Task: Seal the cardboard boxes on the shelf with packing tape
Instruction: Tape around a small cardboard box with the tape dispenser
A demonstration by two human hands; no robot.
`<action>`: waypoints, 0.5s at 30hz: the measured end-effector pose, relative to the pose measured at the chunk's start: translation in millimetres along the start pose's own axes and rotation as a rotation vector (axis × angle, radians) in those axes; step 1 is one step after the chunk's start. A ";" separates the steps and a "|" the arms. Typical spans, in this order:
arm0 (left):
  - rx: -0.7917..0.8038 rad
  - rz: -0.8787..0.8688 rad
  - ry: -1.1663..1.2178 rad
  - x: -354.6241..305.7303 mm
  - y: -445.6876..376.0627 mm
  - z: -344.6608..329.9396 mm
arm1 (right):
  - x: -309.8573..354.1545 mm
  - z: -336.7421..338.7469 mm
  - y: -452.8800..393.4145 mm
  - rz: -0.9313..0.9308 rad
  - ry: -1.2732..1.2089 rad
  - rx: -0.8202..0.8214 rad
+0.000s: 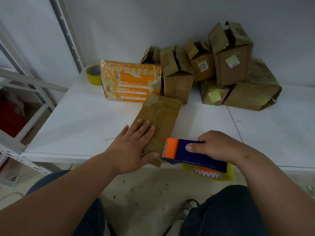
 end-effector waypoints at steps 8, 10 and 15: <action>0.052 0.029 -0.025 1.4 -1.7 1.4 | -14.3 -5.8 8.6 0.032 -0.086 0.103; 0.053 0.028 -0.025 1.6 -1.9 1.8 | -20.2 -6.1 12.6 0.036 -0.122 0.103; 0.062 0.025 0.003 3.8 -2.0 0.9 | -27.5 -1.2 19.1 0.032 -0.122 0.124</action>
Point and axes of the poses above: each hand's wrist, its own y-axis away from the middle knuckle, its own z-axis out of the back of the hand, x = y × z, the point moved 7 cm from there along -y, towards the middle knuckle, and after that the axes turned 7 degrees about x, right-handed, at the moved point
